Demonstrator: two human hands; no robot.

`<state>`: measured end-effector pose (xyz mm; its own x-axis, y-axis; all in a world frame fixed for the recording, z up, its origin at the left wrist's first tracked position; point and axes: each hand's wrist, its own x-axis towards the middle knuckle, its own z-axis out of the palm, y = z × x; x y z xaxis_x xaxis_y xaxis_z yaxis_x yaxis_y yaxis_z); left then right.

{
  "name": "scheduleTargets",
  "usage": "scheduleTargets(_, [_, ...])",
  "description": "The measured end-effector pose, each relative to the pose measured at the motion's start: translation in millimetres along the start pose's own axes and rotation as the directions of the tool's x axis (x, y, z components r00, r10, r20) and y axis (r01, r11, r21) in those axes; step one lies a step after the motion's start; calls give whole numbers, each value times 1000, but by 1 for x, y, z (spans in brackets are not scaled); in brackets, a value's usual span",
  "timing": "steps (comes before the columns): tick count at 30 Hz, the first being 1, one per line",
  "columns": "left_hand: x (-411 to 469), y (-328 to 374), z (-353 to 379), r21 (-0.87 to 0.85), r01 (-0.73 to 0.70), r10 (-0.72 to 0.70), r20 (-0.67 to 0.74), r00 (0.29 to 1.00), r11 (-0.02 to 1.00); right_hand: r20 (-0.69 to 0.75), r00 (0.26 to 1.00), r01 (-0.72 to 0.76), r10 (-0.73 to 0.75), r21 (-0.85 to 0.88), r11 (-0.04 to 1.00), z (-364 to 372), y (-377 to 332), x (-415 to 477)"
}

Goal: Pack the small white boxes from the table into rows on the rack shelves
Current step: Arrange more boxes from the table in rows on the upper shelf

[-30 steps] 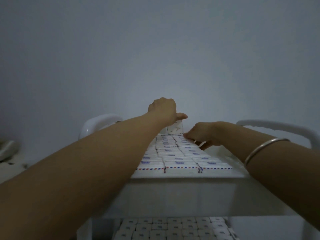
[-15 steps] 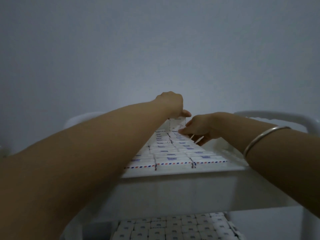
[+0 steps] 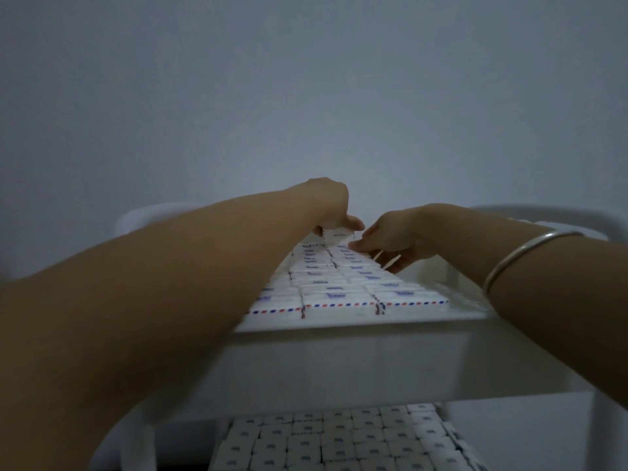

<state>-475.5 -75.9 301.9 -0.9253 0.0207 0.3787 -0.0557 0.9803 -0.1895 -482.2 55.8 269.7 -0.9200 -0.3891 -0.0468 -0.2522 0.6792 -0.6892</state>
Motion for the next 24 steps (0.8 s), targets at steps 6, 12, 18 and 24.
scheduleTargets(6, [-9, 3, -2, 66, 35, -31, -63, 998, 997, -30, 1000, -1, 2, 16, 1000, 3, -1, -4])
scheduleTargets(12, [-19, -2, -16, -291, -43, 67, 72, 995, 956, -116, 993, -6, 7, 4, 1000, 6, -5, -8])
scheduleTargets(18, [-21, 7, -10, -270, -8, 79, 254, 964, 963, -103, 994, -30, 28, -17, 999, 5, -6, -12])
scheduleTargets(24, [-42, 6, -23, -311, -9, 69, 185, 980, 950, -134, 991, 10, -24, -100, 995, 5, -13, -27])
